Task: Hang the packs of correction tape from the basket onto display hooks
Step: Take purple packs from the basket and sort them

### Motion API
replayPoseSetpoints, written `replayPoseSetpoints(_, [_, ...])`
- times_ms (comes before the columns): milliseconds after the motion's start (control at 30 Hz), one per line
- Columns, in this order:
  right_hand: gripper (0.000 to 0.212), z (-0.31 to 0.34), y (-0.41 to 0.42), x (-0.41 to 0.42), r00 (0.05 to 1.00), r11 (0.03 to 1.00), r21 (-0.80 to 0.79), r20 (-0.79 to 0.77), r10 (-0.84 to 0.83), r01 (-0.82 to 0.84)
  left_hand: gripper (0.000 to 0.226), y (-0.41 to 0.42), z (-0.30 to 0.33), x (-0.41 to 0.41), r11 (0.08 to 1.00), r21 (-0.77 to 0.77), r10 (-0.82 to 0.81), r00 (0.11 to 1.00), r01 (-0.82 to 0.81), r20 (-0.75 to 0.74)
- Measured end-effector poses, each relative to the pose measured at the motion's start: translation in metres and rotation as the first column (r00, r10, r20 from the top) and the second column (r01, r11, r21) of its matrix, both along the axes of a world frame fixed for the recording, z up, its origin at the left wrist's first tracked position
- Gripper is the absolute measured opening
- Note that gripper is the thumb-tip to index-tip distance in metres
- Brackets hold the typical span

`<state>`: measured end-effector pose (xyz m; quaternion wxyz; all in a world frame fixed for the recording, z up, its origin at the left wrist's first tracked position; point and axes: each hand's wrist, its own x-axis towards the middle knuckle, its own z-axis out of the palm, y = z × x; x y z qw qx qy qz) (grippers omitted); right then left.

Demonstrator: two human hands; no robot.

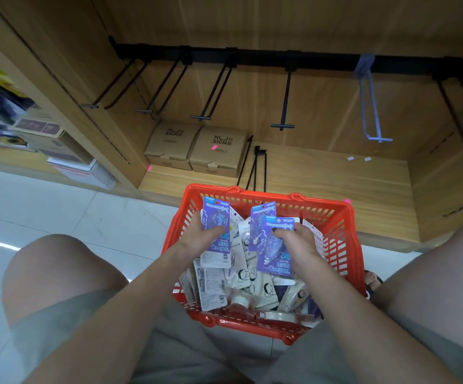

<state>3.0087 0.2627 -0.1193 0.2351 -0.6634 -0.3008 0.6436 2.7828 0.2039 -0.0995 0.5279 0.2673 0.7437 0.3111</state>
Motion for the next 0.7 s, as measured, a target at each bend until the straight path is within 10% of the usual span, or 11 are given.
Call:
replayPoseSetpoints(300, [0.019, 0.027, -0.001, 0.008, 0.815, 0.969, -0.205, -0.579, -0.007, -0.138, 0.053, -0.006, 0.025, 0.008, 0.983, 0.129, -0.111, 0.982, 0.131, -0.153])
replayPoseSetpoints(700, [0.04, 0.044, 0.01, -0.022, 0.793, 0.968, -0.118, -0.6, 0.11, -0.223, 0.024, -0.008, 0.036, 0.011, 0.973, 0.081, 0.183, 0.938, -0.215, 0.295])
